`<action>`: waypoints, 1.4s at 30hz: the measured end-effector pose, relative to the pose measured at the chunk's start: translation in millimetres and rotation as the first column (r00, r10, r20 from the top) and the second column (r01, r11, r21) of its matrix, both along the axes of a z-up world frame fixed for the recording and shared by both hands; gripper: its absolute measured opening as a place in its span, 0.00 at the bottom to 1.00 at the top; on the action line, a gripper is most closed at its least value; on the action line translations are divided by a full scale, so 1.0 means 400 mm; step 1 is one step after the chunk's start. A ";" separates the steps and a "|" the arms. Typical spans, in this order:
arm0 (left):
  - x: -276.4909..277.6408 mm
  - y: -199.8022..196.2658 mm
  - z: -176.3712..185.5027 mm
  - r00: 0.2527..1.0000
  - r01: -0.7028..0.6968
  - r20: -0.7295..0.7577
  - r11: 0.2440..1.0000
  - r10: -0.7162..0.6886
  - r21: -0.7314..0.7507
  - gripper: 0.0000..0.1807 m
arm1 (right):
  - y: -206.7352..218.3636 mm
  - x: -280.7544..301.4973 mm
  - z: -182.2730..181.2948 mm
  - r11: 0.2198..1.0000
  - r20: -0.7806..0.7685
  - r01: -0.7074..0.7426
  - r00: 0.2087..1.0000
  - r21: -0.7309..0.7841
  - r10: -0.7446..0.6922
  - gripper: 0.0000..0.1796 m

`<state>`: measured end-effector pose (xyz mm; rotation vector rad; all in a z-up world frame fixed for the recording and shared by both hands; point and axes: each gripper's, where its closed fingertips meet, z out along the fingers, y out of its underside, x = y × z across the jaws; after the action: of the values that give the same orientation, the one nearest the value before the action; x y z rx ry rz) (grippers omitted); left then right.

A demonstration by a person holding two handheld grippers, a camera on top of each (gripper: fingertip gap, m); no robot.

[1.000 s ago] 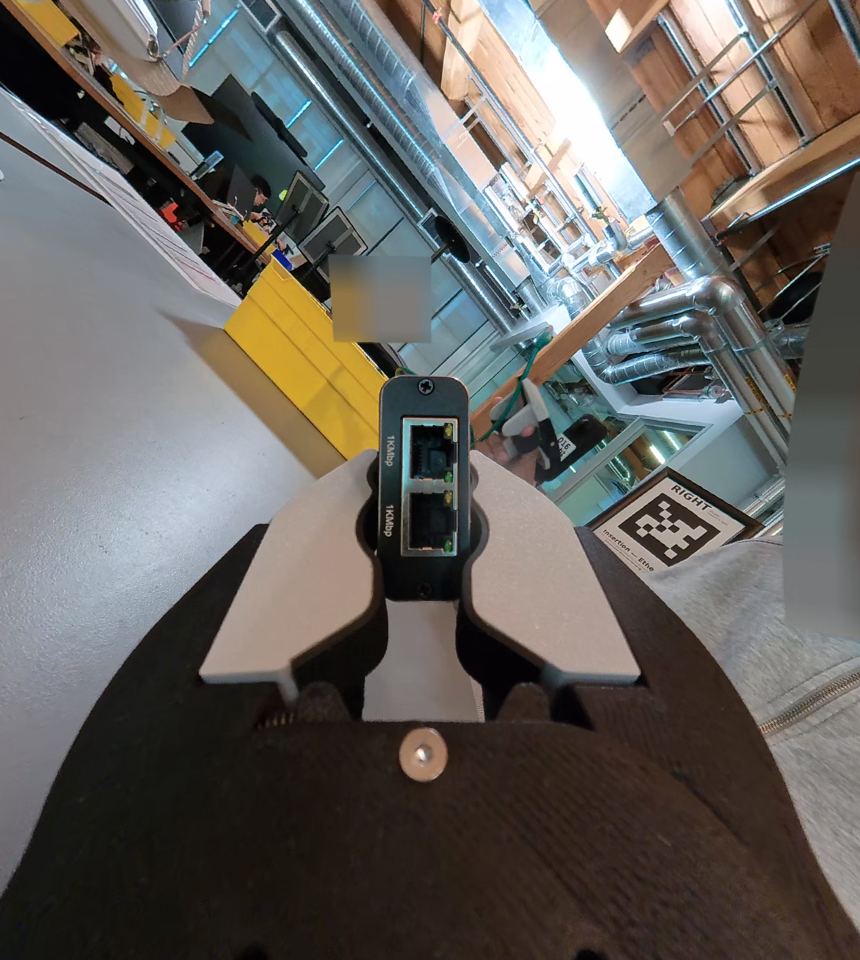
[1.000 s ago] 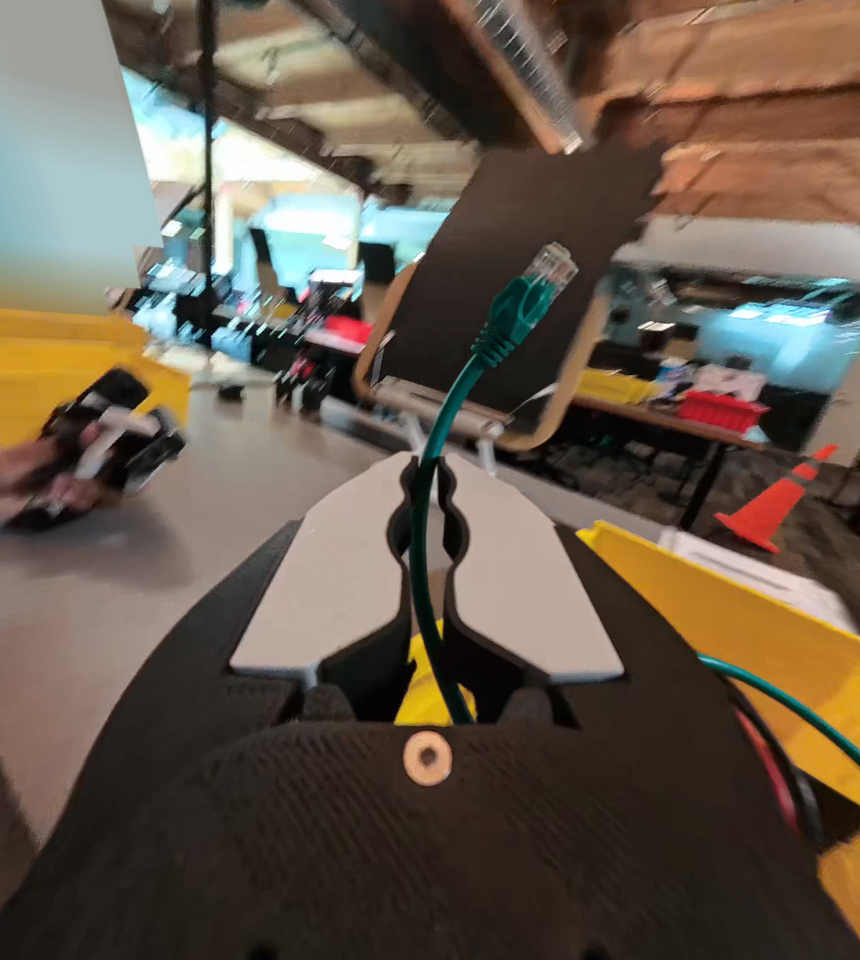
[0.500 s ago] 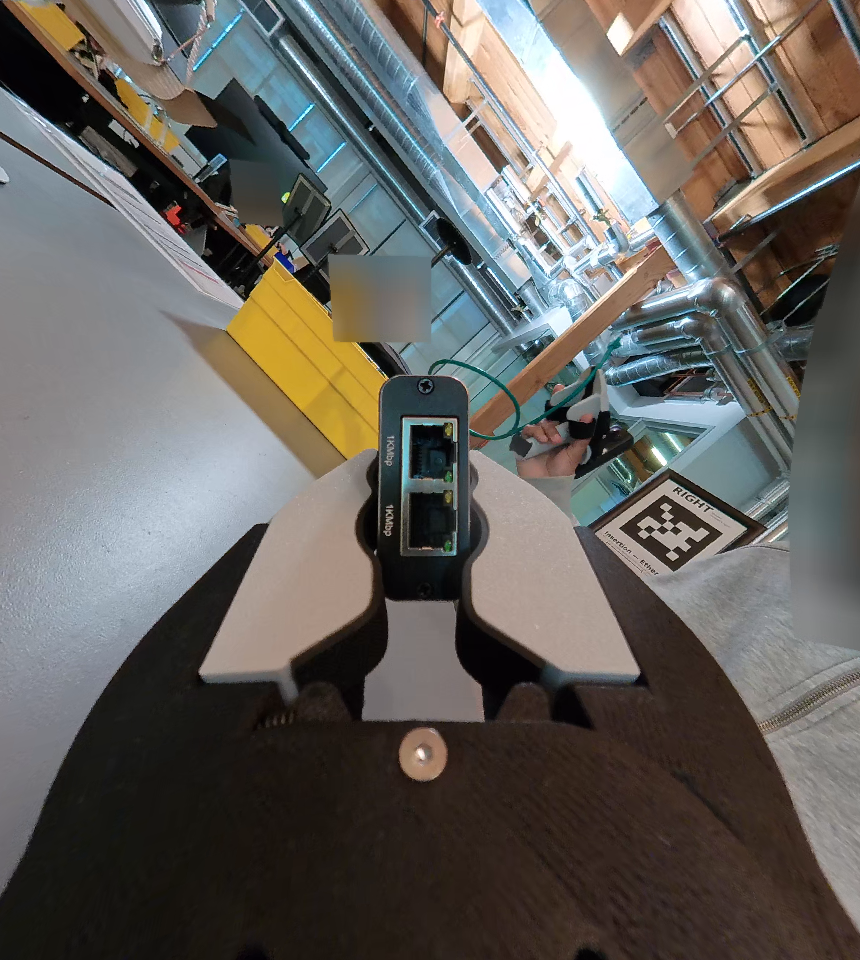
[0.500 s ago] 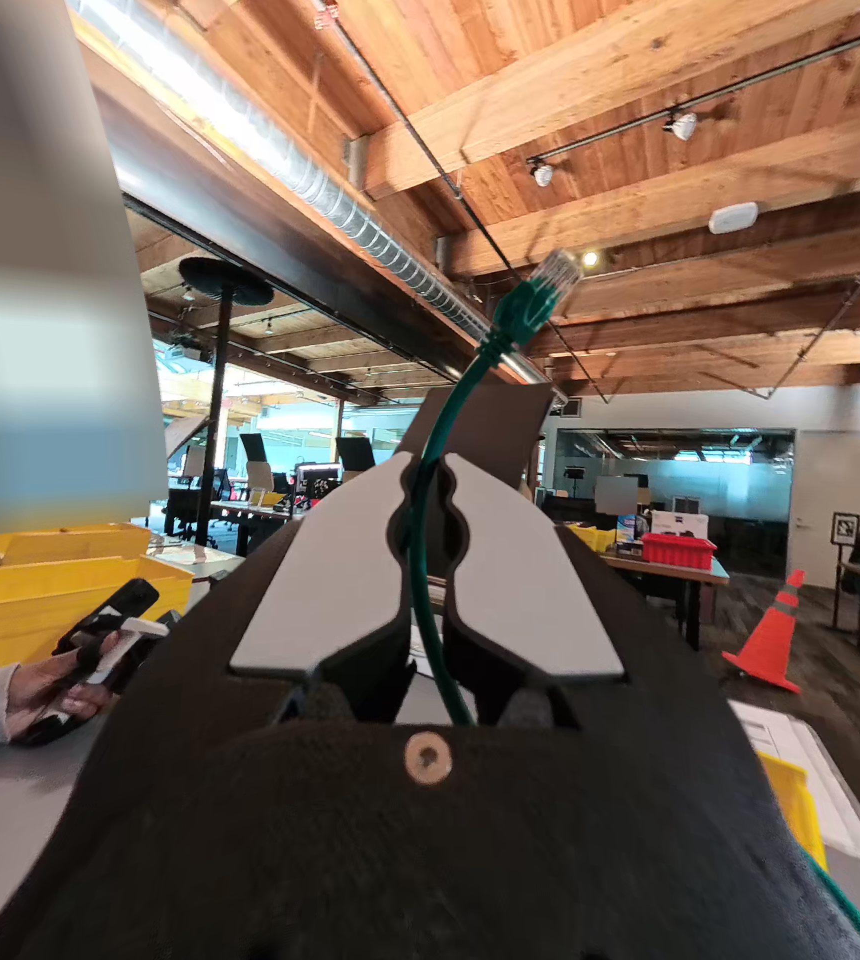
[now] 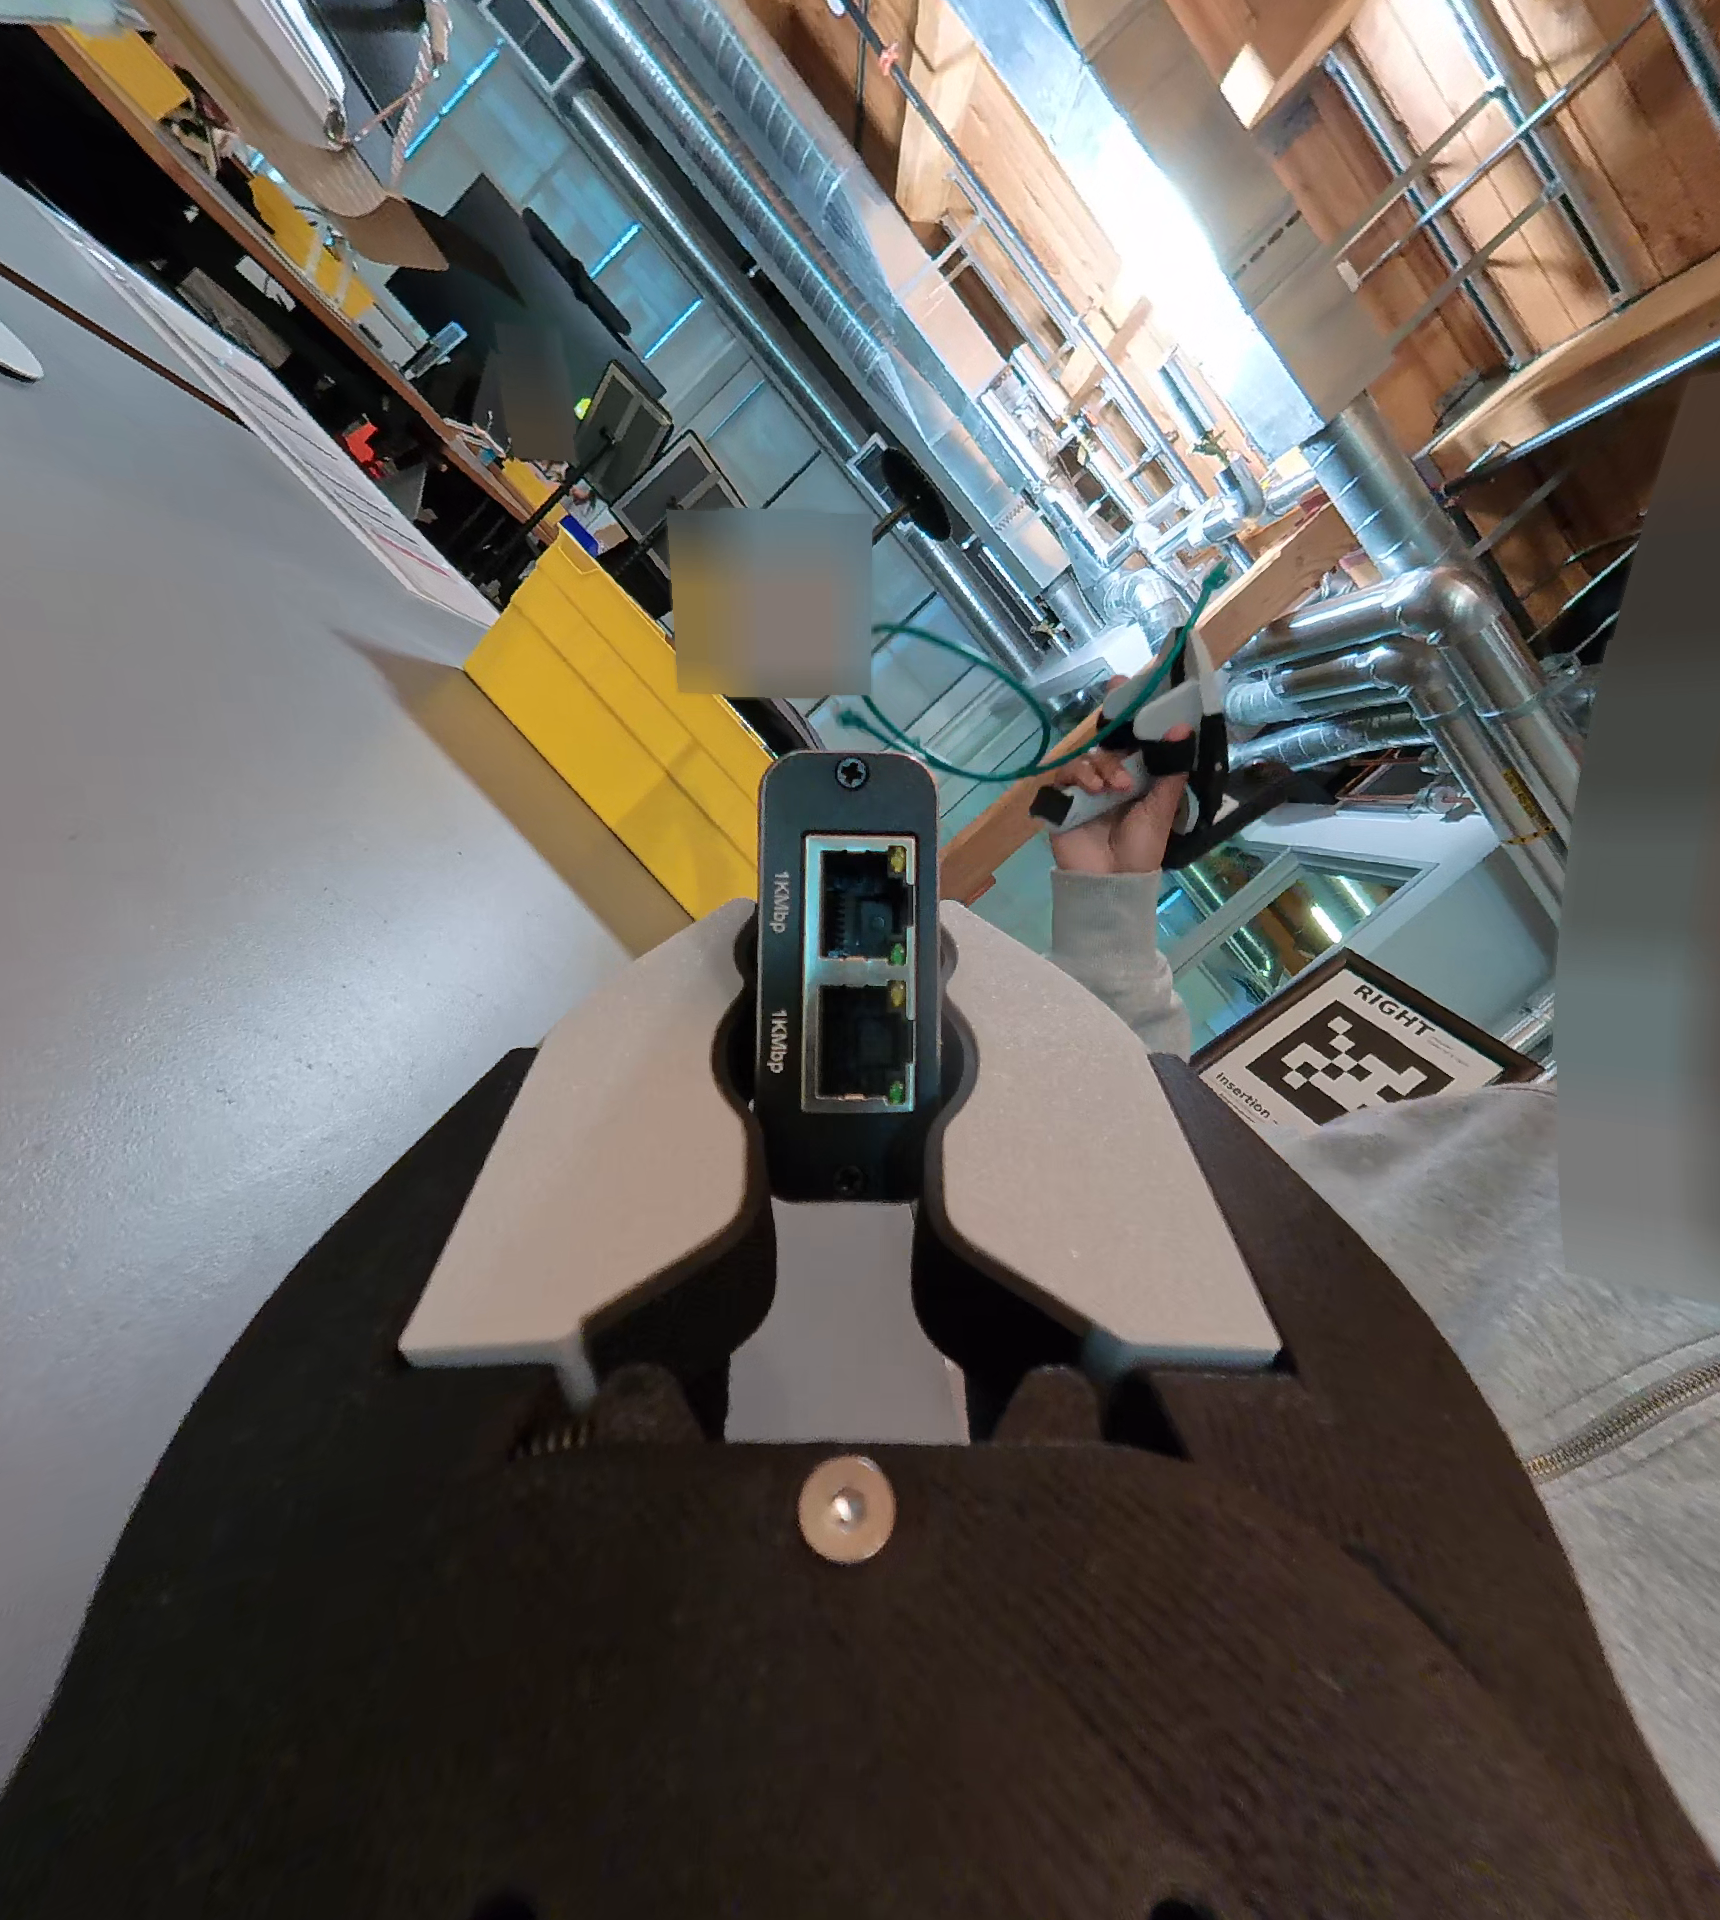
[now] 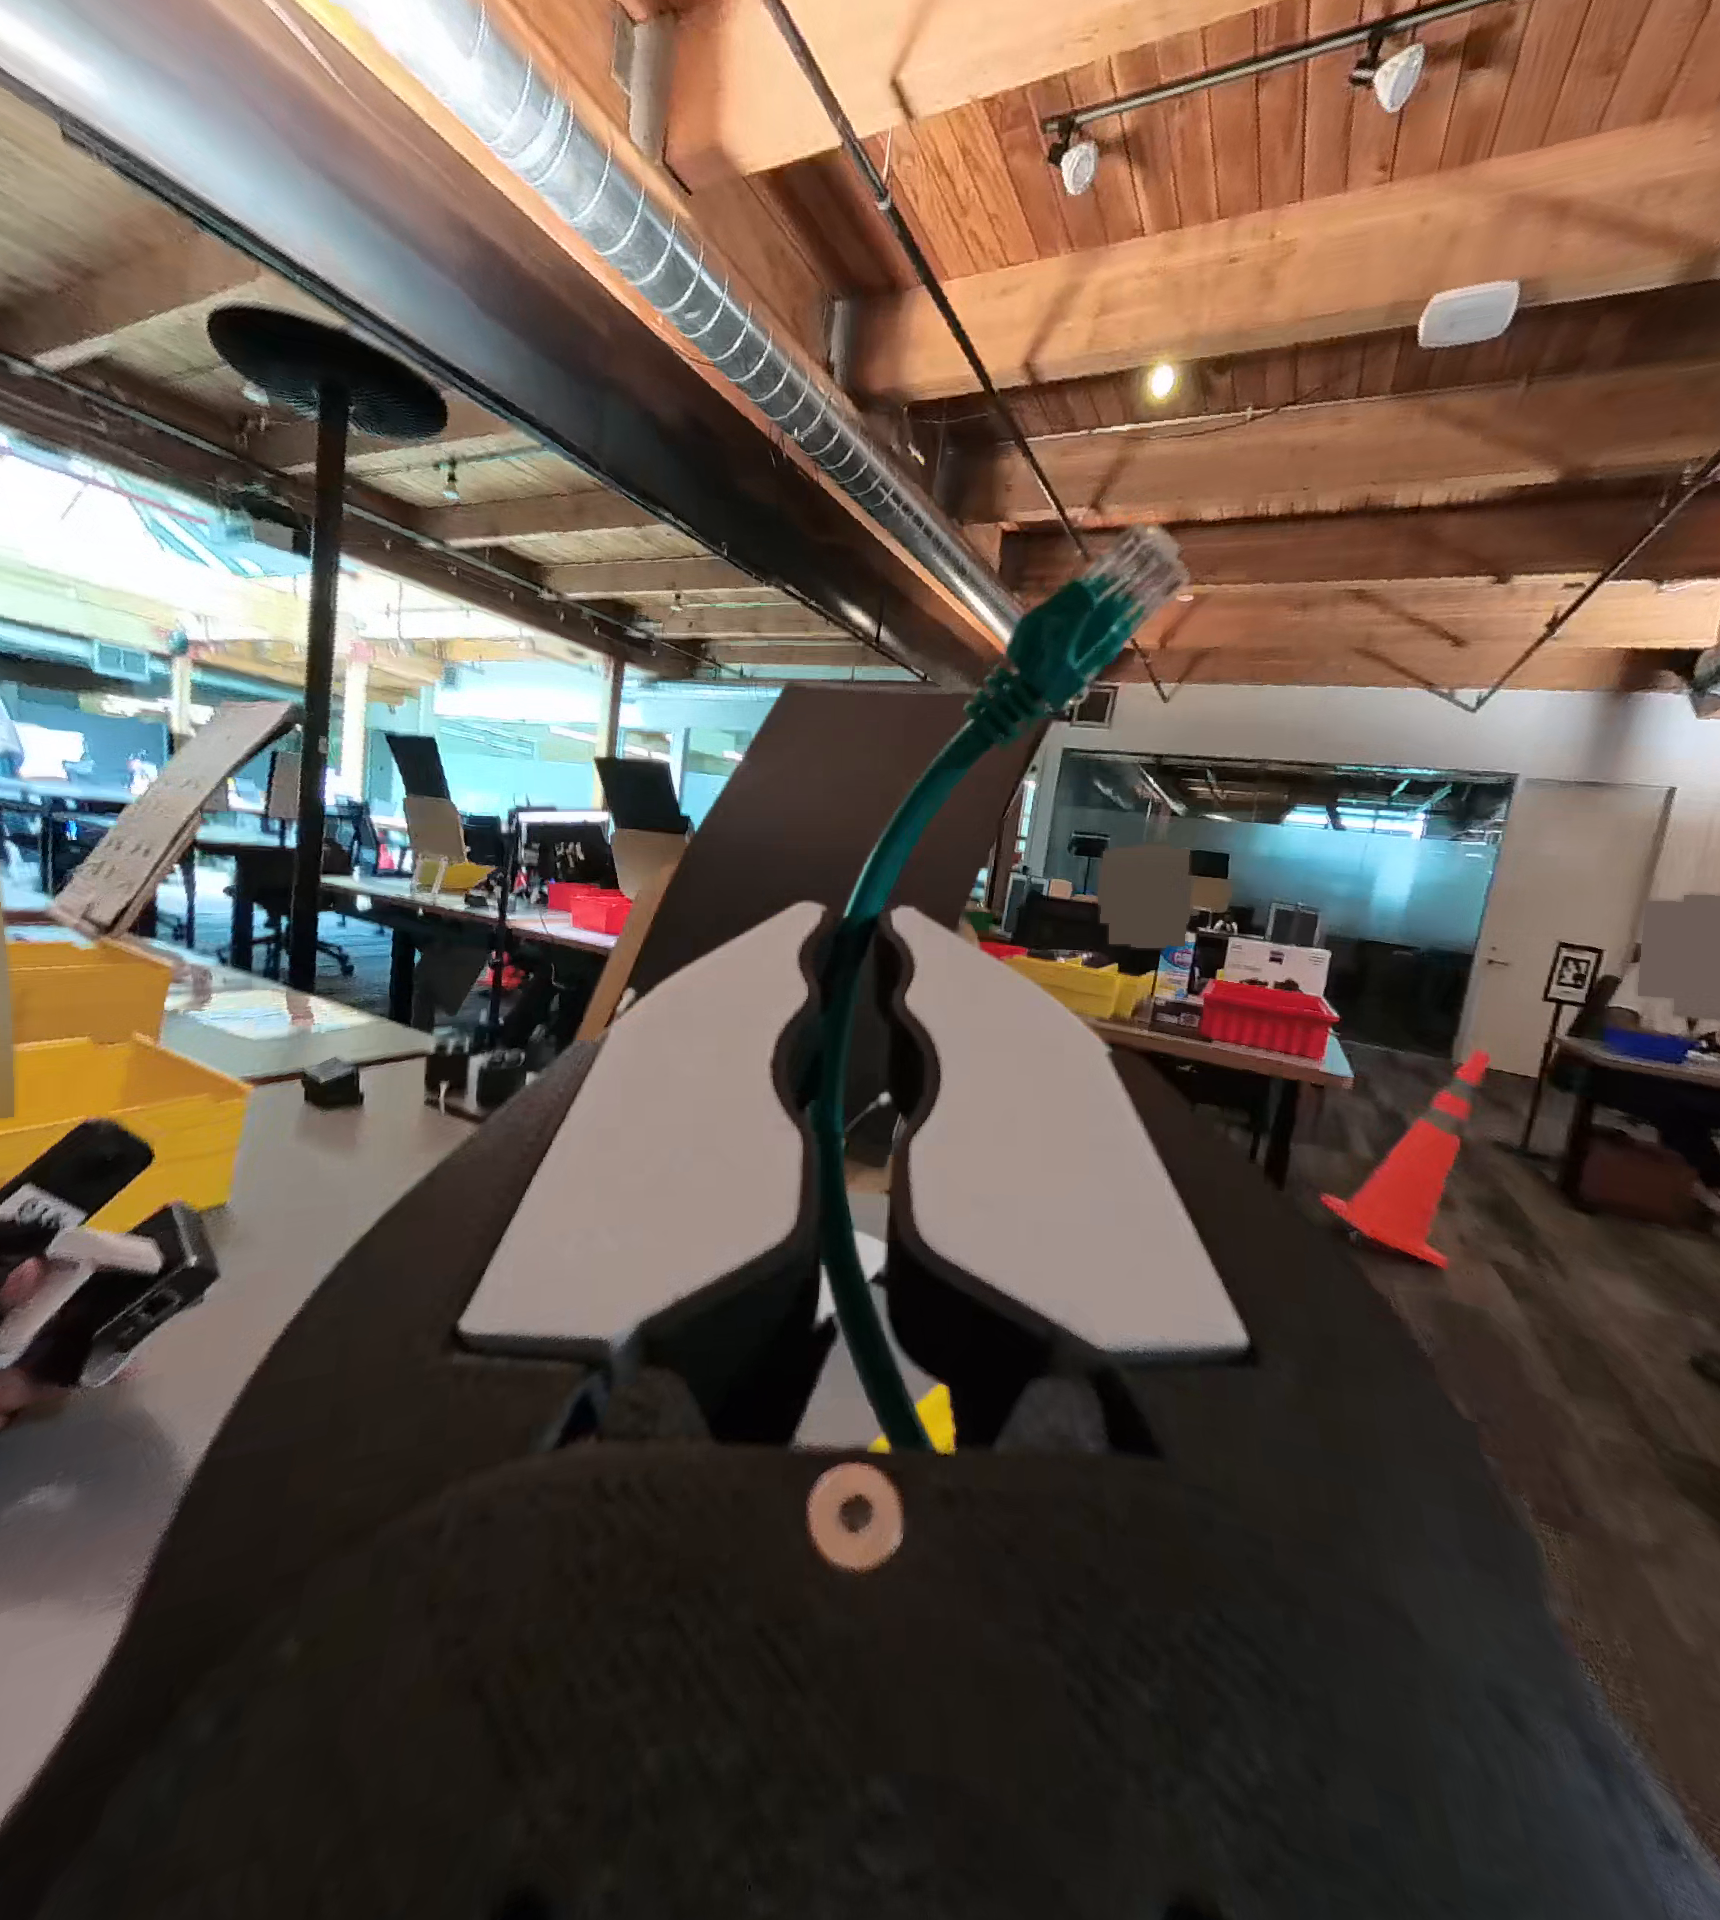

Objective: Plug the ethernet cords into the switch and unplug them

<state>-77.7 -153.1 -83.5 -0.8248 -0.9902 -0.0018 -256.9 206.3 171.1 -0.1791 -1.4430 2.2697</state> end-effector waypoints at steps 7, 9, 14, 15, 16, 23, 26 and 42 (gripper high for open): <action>0.000 -0.002 0.000 1.000 -0.009 0.000 1.000 0.009 0.000 0.14 | -0.060 -0.045 -0.099 0.998 0.131 -0.013 0.991 0.055 0.006 0.04; 0.001 -0.002 0.001 1.000 -0.004 -0.003 1.000 0.004 0.004 0.14 | -0.065 -0.046 -0.189 0.988 0.169 0.026 0.984 0.151 -0.052 0.03; 0.002 0.003 0.002 1.000 0.019 -0.006 1.000 -0.019 0.010 0.14 | -0.022 -0.055 -0.417 0.914 0.247 0.130 0.940 0.383 -0.237 0.03; 0.002 0.004 0.002 1.000 0.021 -0.007 1.000 -0.021 0.010 0.14 | -0.018 -0.054 -0.448 0.902 0.261 0.121 0.934 0.415 -0.246 0.03; 0.002 0.004 0.002 1.000 0.022 -0.007 1.000 -0.022 0.011 0.14 | -0.017 -0.053 -0.469 0.895 0.276 0.107 0.930 0.433 -0.244 0.03; 0.002 0.004 0.002 1.000 0.017 -0.005 1.000 -0.017 0.008 0.14 | -0.051 -0.081 -0.645 0.727 0.376 -0.011 0.861 0.687 -0.342 0.06; 0.002 0.005 0.001 1.000 0.018 -0.005 1.000 -0.018 0.006 0.14 | -0.053 -0.089 -0.678 0.604 0.240 0.066 0.879 0.794 -0.412 0.19; 0.003 0.005 0.001 1.000 0.018 -0.004 1.000 -0.018 0.009 0.14 | -0.095 -0.128 -0.743 0.311 0.011 0.130 0.911 0.941 -0.412 0.11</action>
<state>-76.7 -151.0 -83.0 -0.8252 -0.9789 -0.0201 -308.2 168.3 -126.3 -0.3189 -2.3934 0.8497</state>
